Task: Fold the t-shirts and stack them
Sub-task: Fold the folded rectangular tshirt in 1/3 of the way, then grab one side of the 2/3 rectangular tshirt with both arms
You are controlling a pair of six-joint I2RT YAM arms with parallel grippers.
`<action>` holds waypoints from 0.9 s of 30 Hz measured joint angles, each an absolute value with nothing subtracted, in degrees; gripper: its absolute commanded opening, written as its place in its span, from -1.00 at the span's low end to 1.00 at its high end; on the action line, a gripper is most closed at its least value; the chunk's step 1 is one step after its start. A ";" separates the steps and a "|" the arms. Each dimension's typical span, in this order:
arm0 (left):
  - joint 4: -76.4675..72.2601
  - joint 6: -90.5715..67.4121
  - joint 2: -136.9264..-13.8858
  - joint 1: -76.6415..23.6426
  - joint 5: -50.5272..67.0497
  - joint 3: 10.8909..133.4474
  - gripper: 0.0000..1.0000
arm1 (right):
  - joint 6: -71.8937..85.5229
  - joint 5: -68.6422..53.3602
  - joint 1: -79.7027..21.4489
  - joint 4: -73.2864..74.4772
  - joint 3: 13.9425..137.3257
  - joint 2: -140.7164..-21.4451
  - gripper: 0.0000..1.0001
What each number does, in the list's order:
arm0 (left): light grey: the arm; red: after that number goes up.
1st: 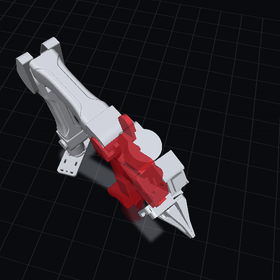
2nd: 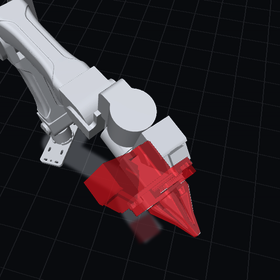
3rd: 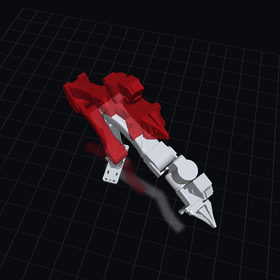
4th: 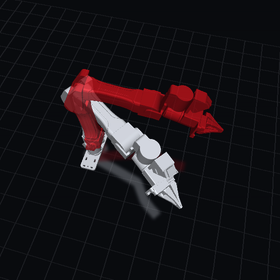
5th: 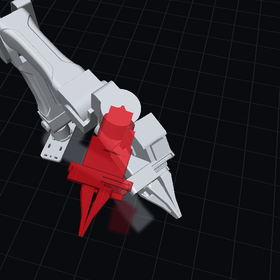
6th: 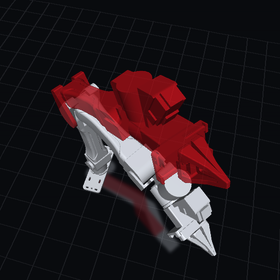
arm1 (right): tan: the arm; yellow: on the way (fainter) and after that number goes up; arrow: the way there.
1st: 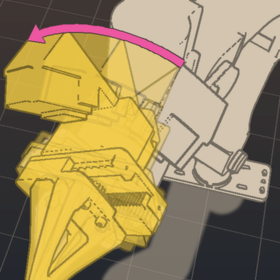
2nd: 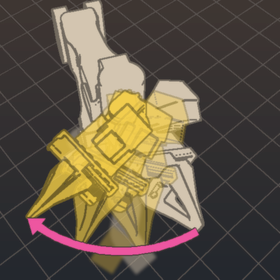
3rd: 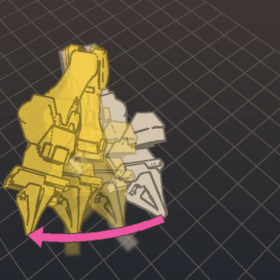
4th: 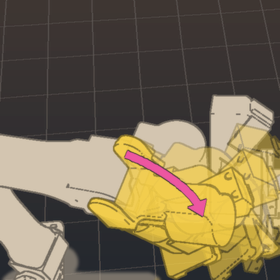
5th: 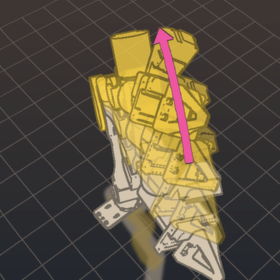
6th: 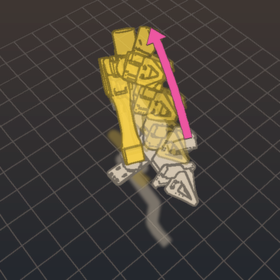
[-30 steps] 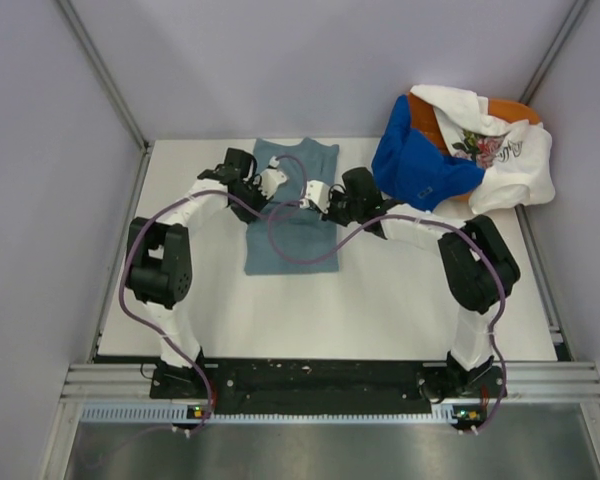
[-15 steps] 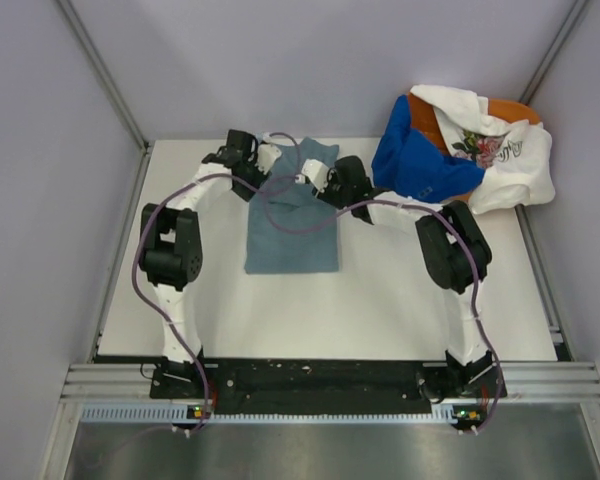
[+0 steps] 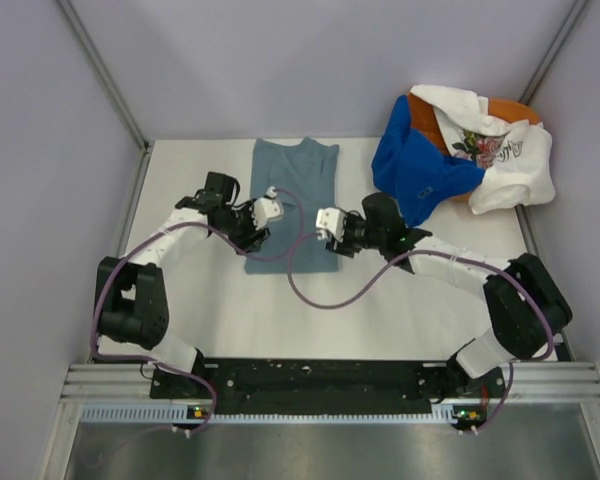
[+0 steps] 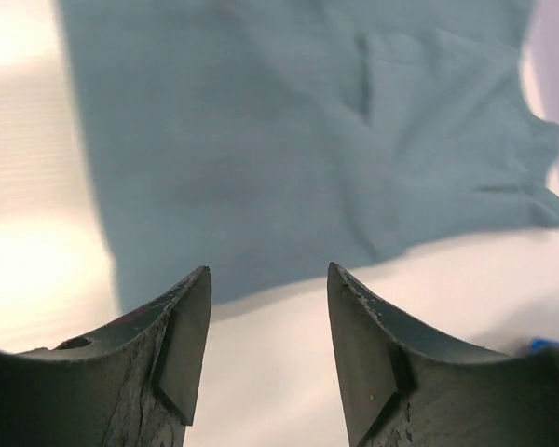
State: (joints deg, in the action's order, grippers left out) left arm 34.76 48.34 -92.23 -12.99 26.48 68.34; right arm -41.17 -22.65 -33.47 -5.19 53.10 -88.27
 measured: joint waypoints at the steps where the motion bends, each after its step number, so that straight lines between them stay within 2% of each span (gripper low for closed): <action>1: 34.89 50.85 -90.83 -13.23 27.86 65.65 0.23 | -42.63 -22.74 -35.24 -5.04 51.53 -87.50 0.05; 6: 35.31 59.88 -89.23 -13.80 29.54 56.84 0.29 | -47.62 -19.90 -42.44 -3.16 47.97 -90.30 0.09; 10: 34.85 63.40 -89.19 -14.70 28.93 52.90 0.30 | -50.04 -16.25 -43.35 -2.94 47.57 -93.65 0.08; 16: 32.73 64.55 -89.27 -16.38 25.85 50.72 0.23 | -52.75 -13.08 -43.77 -1.89 47.66 -96.23 -0.10; 17: 32.21 64.40 -89.43 -16.58 25.12 50.43 0.19 | -53.06 -12.38 -43.94 -2.11 47.70 -96.29 -0.18; 19: 31.24 64.07 -89.84 -16.91 23.73 50.06 -0.08 | -53.56 -11.33 -44.23 -2.11 47.66 -96.29 -0.61; 21: 30.02 63.48 -90.30 -17.19 22.61 49.93 -0.61 | -53.67 -10.15 -44.34 -2.11 47.51 -96.29 -0.91; 22: 29.45 62.70 -90.50 -17.28 22.41 49.93 -0.89 | -53.82 -9.82 -44.38 -2.15 47.44 -96.29 -0.98; 23: 28.47 62.30 -90.59 -17.41 21.76 49.91 -1.00 | -53.82 -9.54 -44.49 -2.26 47.31 -96.29 -1.00; 27: 27.64 59.55 -90.70 -17.76 20.29 50.30 -1.00 | -53.28 -8.40 -45.15 -2.20 47.29 -96.23 -1.00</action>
